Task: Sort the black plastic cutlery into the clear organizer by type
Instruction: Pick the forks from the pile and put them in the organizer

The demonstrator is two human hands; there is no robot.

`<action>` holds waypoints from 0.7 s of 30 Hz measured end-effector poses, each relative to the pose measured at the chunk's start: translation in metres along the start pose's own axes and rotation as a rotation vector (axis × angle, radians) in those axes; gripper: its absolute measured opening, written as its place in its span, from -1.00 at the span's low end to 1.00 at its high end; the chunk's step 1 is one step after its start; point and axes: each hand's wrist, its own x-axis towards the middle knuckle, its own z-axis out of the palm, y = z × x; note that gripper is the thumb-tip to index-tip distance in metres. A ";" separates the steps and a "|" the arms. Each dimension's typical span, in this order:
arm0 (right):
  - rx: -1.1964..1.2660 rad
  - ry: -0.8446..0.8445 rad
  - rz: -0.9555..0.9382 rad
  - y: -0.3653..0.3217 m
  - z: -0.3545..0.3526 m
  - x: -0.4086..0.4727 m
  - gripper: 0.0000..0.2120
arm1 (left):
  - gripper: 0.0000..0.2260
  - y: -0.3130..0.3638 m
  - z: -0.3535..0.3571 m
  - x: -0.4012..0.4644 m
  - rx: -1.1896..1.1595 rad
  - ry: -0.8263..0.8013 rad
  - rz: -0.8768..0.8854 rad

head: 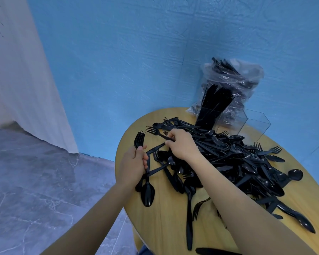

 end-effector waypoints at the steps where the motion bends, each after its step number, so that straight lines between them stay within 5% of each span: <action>1: -0.033 0.014 -0.006 0.000 0.002 0.000 -0.82 | -0.78 0.000 0.000 -0.001 0.019 0.006 0.022; 6: -0.075 0.007 -0.120 -0.013 0.012 -0.001 -0.82 | -0.78 -0.002 0.000 -0.003 0.062 0.028 0.090; 14: -0.230 -0.141 -0.034 -0.014 0.028 0.004 -0.79 | -0.77 -0.002 0.000 -0.003 0.096 0.035 0.118; 21: 0.224 -0.047 -0.028 -0.007 0.002 0.006 -0.85 | -0.78 -0.001 0.000 -0.004 0.076 0.017 0.116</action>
